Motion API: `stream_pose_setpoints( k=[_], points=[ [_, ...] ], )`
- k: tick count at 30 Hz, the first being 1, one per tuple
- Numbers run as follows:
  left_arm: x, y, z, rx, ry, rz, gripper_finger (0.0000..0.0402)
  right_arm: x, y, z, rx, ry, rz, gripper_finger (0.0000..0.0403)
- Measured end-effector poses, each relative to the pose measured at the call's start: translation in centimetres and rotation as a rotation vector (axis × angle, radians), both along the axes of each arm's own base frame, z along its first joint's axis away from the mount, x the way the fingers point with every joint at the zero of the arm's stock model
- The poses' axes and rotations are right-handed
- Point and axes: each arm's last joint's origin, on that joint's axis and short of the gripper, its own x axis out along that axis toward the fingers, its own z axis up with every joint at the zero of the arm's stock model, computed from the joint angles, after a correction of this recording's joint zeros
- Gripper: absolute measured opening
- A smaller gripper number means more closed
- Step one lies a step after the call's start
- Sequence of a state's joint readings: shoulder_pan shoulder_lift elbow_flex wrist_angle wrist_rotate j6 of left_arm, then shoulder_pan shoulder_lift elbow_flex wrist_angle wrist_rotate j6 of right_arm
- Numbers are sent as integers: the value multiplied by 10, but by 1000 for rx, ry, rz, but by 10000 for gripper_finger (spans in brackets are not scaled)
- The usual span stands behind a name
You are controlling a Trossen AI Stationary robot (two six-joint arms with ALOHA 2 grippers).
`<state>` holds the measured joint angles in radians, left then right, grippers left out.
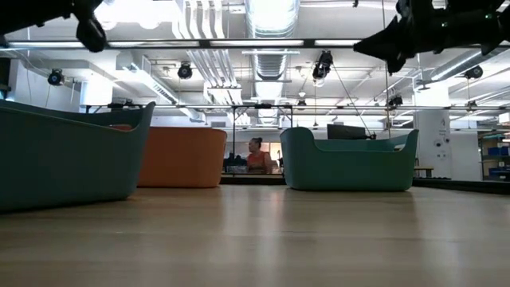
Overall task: Sort silverware by color (type)
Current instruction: Return to Home Position
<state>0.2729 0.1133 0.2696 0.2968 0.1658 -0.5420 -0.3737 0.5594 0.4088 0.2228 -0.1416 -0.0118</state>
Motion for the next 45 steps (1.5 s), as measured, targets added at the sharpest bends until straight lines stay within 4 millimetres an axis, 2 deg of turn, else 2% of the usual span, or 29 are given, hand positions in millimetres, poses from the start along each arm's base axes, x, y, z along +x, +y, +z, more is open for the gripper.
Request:
stream_pose_setpoints(
  k=[5, 15, 25, 34, 40, 45],
  points=[
    [-7, -2, -16, 23, 36, 23, 37, -2, 0, -7, 27, 70, -11, 9],
    [5, 2, -46, 42, 129, 39, 37, -11, 4, -2, -79, 43, -1, 9],
    [14, 4, -77, 34, 145, 36, 37, -23, 10, -31, -63, 24, 47, 9],
    [16, 5, -81, 63, 186, 49, 37, -41, 18, -46, -162, -62, 37, 9],
    [17, 4, -82, 162, 205, 62, 37, -46, 19, -58, -199, -70, 34, 9],
    [18, 5, -84, 132, 227, 76, 37, -48, 20, -74, -211, -66, 33, 9]
  ],
)
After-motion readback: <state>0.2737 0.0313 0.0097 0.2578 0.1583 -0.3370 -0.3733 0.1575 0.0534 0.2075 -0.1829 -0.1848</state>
